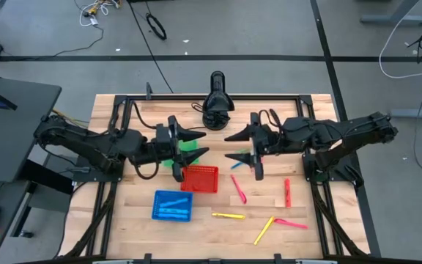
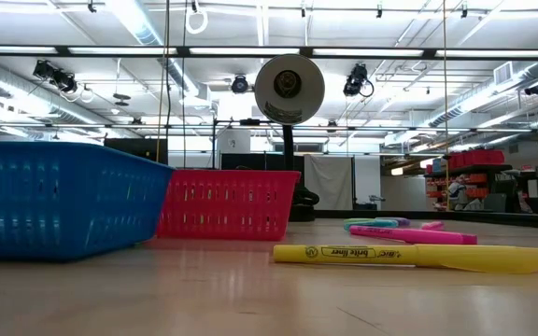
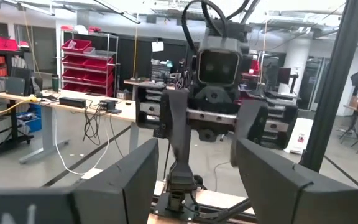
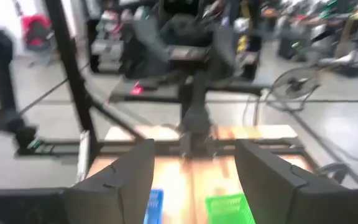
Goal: Pick & Place Markers
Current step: Put the orange highlighter pen into the blue bin
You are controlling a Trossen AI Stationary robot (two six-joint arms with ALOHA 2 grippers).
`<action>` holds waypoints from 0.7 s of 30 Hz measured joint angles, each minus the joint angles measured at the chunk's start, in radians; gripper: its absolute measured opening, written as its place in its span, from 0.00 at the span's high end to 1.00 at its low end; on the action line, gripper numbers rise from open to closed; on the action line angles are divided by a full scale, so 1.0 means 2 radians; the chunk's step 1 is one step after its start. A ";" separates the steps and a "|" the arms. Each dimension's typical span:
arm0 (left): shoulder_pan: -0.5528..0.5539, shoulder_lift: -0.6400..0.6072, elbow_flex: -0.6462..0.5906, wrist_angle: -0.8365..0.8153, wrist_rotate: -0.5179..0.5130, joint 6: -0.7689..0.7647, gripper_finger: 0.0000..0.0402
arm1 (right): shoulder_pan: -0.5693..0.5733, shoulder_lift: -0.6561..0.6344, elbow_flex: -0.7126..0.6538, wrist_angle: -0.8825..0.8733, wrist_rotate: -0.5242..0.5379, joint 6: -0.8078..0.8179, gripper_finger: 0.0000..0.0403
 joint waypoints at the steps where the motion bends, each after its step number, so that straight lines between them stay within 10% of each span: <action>1: 0.000 0.000 0.000 -0.002 0.000 0.000 0.45 | 0.000 0.000 0.000 -0.013 -0.010 -0.003 0.45; 21: 0.002 0.000 0.000 -0.032 -0.001 -0.027 0.45 | 0.001 -0.067 0.000 -0.310 -0.126 -0.197 0.45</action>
